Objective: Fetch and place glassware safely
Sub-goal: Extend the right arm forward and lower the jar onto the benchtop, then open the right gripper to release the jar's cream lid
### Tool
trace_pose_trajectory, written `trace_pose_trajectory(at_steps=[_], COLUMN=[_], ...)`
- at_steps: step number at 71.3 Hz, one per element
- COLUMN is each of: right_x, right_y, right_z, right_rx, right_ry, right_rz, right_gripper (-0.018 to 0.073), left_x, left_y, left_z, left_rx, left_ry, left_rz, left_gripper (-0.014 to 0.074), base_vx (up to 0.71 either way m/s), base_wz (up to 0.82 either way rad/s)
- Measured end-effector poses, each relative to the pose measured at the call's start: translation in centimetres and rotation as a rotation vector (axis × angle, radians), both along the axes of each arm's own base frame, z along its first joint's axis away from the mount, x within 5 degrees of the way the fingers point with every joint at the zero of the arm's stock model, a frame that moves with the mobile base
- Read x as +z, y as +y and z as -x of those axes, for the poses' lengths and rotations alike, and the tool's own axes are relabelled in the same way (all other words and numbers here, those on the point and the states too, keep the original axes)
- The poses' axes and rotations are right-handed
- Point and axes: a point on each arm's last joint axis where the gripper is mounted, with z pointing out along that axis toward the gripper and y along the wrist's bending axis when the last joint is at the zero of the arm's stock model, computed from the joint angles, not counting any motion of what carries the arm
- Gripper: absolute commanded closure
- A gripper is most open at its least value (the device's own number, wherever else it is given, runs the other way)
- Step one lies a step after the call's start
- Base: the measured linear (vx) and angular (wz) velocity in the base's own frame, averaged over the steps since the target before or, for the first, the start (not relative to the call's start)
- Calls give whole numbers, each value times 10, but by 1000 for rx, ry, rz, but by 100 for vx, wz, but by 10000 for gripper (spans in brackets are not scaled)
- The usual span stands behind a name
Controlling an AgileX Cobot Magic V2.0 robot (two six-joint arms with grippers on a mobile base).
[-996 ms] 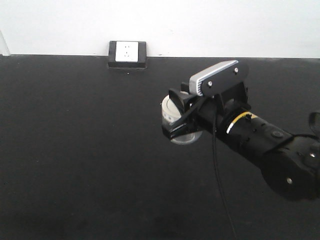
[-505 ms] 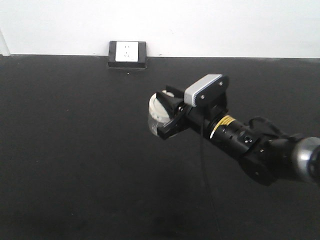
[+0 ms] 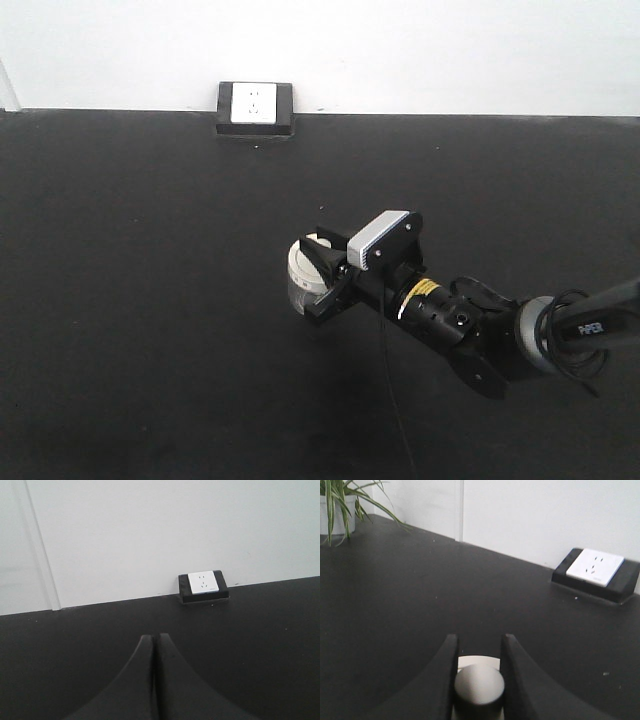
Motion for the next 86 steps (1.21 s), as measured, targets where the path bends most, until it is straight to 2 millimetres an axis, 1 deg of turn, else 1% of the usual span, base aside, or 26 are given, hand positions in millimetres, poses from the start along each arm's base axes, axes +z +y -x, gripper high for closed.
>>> trace_pose_trajectory(at_steps=[7, 18, 36, 44, 51, 56, 58, 59, 63, 64, 66, 67, 72, 77, 80, 86], right_x=[-8, -15, -17, -17, -17, -17, -17, -17, -17, -17, -17, -17, -17, -17, -17, -16], right_y=[0, 1, 1, 1, 1, 1, 1, 1, 1, 1, 1, 1, 1, 1, 0, -1], right_z=[0, -2, -3, -3, -3, -3, -3, -3, -3, -3, -3, -3, -3, -3, -4, -5], right_rx=[-1, -2, -3, -3, -3, -3, -3, -3, -4, -4, -4, -4, -4, -7, -13, -34], right_ry=[17, 26, 10, 7, 7, 7, 7, 7, 6, 4, 5, 5, 5, 5, 5, 8], right_rz=[10, 13, 13, 12, 12, 12, 12, 12, 10, 10, 10, 10, 10, 9, 6, -1], right_gripper=[560, 560, 553, 514, 428, 340, 281, 269, 165, 151, 83, 69, -56, -143, -172, -169], left_x=[0, 0, 0, 0, 0, 0, 0, 0, 0, 0, 0, 0, 0, 0, 0, 0], left_y=[0, 0, 0, 0, 0, 0, 0, 0, 0, 0, 0, 0, 0, 0, 0, 0], left_z=[0, 0, 0, 0, 0, 0, 0, 0, 0, 0, 0, 0, 0, 0, 0, 0], left_rx=[0, 0, 0, 0, 0, 0, 0, 0, 0, 0, 0, 0, 0, 0, 0, 0], left_ry=[0, 0, 0, 0, 0, 0, 0, 0, 0, 0, 0, 0, 0, 0, 0, 0], left_rz=[0, 0, 0, 0, 0, 0, 0, 0, 0, 0, 0, 0, 0, 0, 0, 0], left_gripper=[603, 603, 603, 603, 603, 603, 603, 603, 603, 603, 603, 603, 603, 603, 603, 603], base_vx=[0, 0, 0, 0, 0, 0, 0, 0, 0, 0, 0, 0, 0, 0, 0, 0], base_wz=[0, 0, 0, 0, 0, 0, 0, 0, 0, 0, 0, 0, 0, 0, 0, 0])
